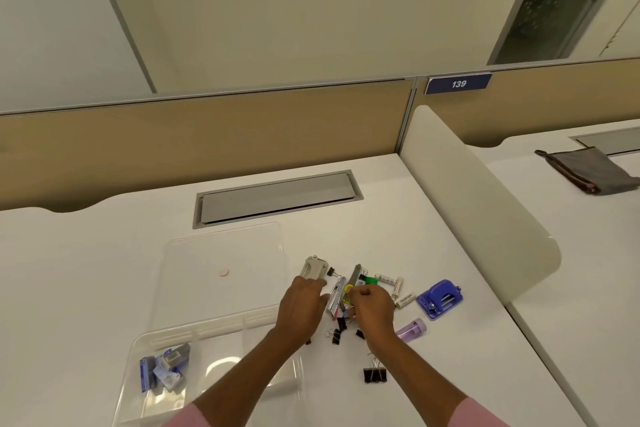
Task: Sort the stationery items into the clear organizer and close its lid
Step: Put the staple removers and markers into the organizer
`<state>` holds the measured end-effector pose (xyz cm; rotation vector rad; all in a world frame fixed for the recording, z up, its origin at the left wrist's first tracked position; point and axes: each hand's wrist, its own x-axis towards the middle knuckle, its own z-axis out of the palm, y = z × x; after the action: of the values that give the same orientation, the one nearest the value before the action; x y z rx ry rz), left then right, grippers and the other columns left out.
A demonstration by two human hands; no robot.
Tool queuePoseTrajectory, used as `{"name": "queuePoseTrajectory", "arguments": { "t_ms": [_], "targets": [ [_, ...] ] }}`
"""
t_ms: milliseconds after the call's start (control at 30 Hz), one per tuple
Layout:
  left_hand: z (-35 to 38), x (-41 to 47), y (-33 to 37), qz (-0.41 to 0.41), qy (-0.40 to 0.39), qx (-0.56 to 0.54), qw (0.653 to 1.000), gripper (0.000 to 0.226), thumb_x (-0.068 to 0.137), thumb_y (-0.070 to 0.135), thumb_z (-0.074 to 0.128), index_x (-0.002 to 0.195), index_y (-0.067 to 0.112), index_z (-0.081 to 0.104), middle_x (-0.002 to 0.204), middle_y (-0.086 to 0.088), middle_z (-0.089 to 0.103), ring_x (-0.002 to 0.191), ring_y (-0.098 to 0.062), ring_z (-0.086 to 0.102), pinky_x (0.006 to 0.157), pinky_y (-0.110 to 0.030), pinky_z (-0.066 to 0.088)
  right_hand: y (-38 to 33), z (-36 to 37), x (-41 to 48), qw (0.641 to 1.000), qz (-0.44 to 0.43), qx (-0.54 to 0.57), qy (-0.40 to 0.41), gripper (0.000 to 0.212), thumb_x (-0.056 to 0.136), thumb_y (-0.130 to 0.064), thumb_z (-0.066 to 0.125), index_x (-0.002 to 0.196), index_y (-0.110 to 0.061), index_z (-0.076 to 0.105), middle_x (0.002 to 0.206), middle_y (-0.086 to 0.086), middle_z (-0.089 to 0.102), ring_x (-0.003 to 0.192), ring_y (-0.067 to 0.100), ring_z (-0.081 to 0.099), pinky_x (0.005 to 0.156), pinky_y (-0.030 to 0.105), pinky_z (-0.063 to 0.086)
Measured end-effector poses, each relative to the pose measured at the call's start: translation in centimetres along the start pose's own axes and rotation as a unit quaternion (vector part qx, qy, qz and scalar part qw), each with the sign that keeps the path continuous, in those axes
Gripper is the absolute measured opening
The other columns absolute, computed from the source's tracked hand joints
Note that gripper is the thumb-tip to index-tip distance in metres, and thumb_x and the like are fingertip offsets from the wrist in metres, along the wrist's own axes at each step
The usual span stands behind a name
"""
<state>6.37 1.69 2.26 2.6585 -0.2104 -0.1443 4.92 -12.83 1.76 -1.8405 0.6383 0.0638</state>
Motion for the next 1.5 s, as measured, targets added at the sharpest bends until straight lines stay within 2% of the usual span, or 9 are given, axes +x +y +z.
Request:
{"name": "queuePoseTrajectory", "arguments": {
  "t_ms": [200,400,600,767,1000,1133,1233,1367,1500],
  "targets": [
    [1.7,2.2,1.0,-0.005,-0.054,-0.012,0.998,0.033,0.089,0.030,0.062,0.117,0.013,0.058,0.118,-0.007,0.065,0.108,-0.024,0.059,0.082,-0.037,0.049,0.5,-0.7,2.1,1.000,0.003,-0.003,0.016,0.029,0.086,-0.018,0.066,0.068,0.003,0.064,0.063,0.020,0.068,0.055,0.033,0.066,0.064,0.040,0.058],
    [3.0,2.8,1.2,0.001,-0.070,0.028,0.997,0.032,0.086,0.024,0.063,0.115,0.017,0.053,0.106,-0.006,0.066,0.097,-0.023,0.060,0.067,-0.033,0.048,0.8,-0.4,3.9,0.999,0.010,-0.043,-0.003,0.044,0.083,-0.032,0.070,0.047,-0.017,0.051,0.049,0.010,0.060,0.051,0.026,0.062,0.065,0.040,0.055],
    [3.3,3.7,1.9,-0.022,-0.078,0.028,0.996,0.028,0.084,0.018,0.060,0.111,0.014,0.053,0.104,-0.007,0.065,0.093,-0.024,0.063,0.066,-0.032,0.046,0.2,0.6,5.3,0.989,0.007,-0.141,-0.033,0.049,0.081,-0.048,0.068,0.056,-0.006,0.060,0.058,0.012,0.066,0.054,0.026,0.064,0.061,0.035,0.053],
    [3.6,4.2,2.5,-0.029,-0.088,0.077,0.993,0.033,0.083,0.020,0.062,0.112,0.011,0.053,0.105,-0.008,0.065,0.094,-0.025,0.065,0.069,-0.033,0.050,-0.4,1.0,5.9,0.978,0.002,-0.207,-0.024,0.043,0.077,-0.054,0.065,0.064,-0.016,0.049,0.064,0.000,0.057,0.062,0.018,0.057,0.048,0.027,0.033],
    [4.0,4.7,2.9,-0.057,-0.080,0.091,0.991,0.022,0.083,0.022,0.061,0.102,0.012,0.056,0.094,-0.005,0.069,0.085,-0.023,0.067,0.065,-0.031,0.050,-0.2,1.2,6.6,0.977,0.014,-0.212,-0.018,0.044,0.083,-0.052,0.061,0.063,-0.017,0.046,0.062,-0.001,0.051,0.060,0.018,0.052,0.051,0.028,0.034],
    [4.0,5.1,3.1,-0.080,-0.080,0.092,0.989,0.017,0.085,0.024,0.062,0.099,0.014,0.058,0.095,-0.005,0.068,0.086,-0.023,0.067,0.063,-0.030,0.045,0.3,1.1,7.1,0.980,0.027,-0.196,-0.020,0.044,0.086,-0.049,0.060,0.074,-0.006,0.065,0.068,0.006,0.065,0.066,0.023,0.063,0.060,0.030,0.045],
    [3.9,5.5,3.3,-0.085,-0.088,0.091,0.988,0.012,0.085,0.018,0.058,0.097,0.014,0.060,0.096,-0.004,0.068,0.087,-0.022,0.066,0.063,-0.029,0.044,0.4,1.0,7.3,0.981,0.029,-0.193,-0.018,0.045,0.082,-0.051,0.065,0.075,-0.006,0.067,0.067,0.006,0.066,0.065,0.022,0.064,0.056,0.028,0.042],
    [3.5,5.9,3.4,-0.092,-0.089,0.075,0.989,0.013,0.084,0.021,0.053,0.094,0.014,0.060,0.094,-0.004,0.068,0.085,-0.022,0.065,0.060,-0.028,0.042,0.4,1.0,7.5,0.979,0.031,-0.199,-0.016,0.044,0.077,-0.053,0.069,0.071,-0.009,0.064,0.062,0.002,0.062,0.058,0.018,0.059,0.048,0.024,0.036],
    [3.2,6.0,3.5,-0.098,-0.091,0.064,0.989,0.018,0.084,0.029,0.054,0.093,0.014,0.060,0.091,-0.003,0.067,0.082,-0.020,0.065,0.059,-0.027,0.043,0.1,1.1,7.6,0.975,0.027,-0.220,-0.019,0.047,0.073,-0.055,0.071,0.060,-0.017,0.048,0.056,-0.002,0.053,0.049,0.011,0.048,0.044,0.024,0.029]
  ]
}}
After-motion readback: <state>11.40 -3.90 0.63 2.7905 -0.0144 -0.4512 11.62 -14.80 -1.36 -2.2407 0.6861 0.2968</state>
